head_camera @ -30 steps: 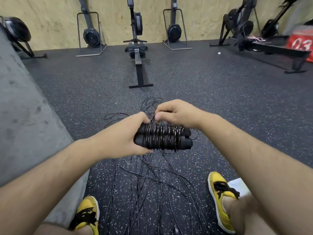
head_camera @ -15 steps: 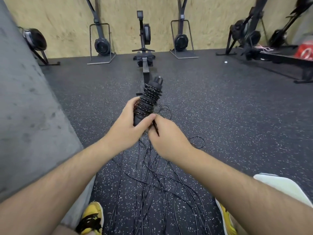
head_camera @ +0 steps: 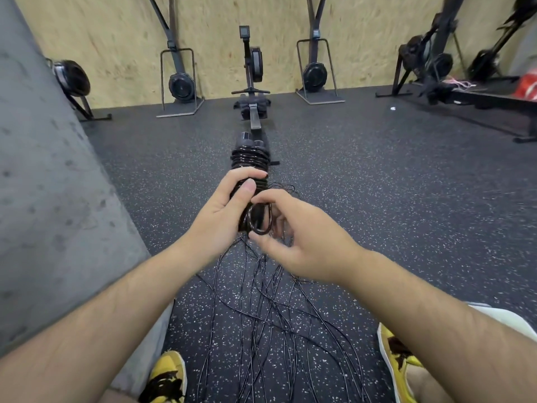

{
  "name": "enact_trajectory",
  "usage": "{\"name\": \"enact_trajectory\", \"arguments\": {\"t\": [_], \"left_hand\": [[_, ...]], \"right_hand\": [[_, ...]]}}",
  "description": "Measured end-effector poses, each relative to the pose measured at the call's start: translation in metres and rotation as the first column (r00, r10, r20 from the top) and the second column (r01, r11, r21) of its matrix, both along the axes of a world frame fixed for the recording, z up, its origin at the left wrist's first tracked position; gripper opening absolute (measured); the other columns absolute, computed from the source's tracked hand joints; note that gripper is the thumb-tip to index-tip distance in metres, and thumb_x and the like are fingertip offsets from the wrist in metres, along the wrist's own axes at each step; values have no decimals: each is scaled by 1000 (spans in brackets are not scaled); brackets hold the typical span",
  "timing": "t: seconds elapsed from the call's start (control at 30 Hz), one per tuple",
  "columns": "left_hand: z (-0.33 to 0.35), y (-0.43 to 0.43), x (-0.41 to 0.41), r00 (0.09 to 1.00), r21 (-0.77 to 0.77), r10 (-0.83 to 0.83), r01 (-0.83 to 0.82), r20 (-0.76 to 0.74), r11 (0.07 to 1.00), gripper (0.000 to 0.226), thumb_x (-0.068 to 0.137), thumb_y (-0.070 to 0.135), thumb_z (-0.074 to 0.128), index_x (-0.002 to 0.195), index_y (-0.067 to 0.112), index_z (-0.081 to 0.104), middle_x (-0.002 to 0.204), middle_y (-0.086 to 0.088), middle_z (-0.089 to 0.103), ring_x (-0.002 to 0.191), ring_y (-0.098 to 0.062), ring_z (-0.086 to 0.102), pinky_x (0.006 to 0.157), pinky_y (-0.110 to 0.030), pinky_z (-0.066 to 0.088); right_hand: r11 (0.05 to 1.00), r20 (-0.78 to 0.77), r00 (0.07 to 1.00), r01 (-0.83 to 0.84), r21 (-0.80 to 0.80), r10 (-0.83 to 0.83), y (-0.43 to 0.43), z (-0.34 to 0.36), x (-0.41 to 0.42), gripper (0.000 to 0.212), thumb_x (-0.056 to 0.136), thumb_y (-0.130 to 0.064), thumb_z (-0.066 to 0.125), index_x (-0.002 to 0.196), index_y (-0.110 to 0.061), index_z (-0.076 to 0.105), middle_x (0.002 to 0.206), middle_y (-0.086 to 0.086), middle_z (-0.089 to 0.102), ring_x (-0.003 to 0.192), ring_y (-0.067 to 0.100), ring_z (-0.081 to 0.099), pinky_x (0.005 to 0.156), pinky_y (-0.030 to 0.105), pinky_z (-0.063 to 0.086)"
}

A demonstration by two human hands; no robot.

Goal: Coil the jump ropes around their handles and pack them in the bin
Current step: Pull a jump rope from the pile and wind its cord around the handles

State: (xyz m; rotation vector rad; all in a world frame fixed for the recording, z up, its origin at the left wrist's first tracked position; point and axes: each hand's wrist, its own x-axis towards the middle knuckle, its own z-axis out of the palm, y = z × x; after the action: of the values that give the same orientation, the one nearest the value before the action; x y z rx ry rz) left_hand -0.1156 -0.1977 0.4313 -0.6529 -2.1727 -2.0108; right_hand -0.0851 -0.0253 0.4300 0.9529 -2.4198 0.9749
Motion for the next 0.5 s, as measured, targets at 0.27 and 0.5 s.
{"name": "enact_trajectory", "arguments": {"t": [0.27,0.5], "left_hand": [[5,1,2,954,297,-213,146,209,944,24,100,18,42,116,23,58,112,-8,68,88,-30,65,67,-44,57],[8,-2,2,897,406,-380,267,228,874,46,78,12,40,120,16,57,117,-24,61,93,-40,62,71,-52,53]], "right_hand": [[1000,-248,969,9,17,-5,19,15,-7,35,87,-19,75,121,-19,65,80,-20,49,70,-3,46,67,20,41],[924,-25,985,-168,-344,169,22,25,2,47,72,-14,89,113,-10,67,89,2,65,64,24,61,60,45,52]]}}
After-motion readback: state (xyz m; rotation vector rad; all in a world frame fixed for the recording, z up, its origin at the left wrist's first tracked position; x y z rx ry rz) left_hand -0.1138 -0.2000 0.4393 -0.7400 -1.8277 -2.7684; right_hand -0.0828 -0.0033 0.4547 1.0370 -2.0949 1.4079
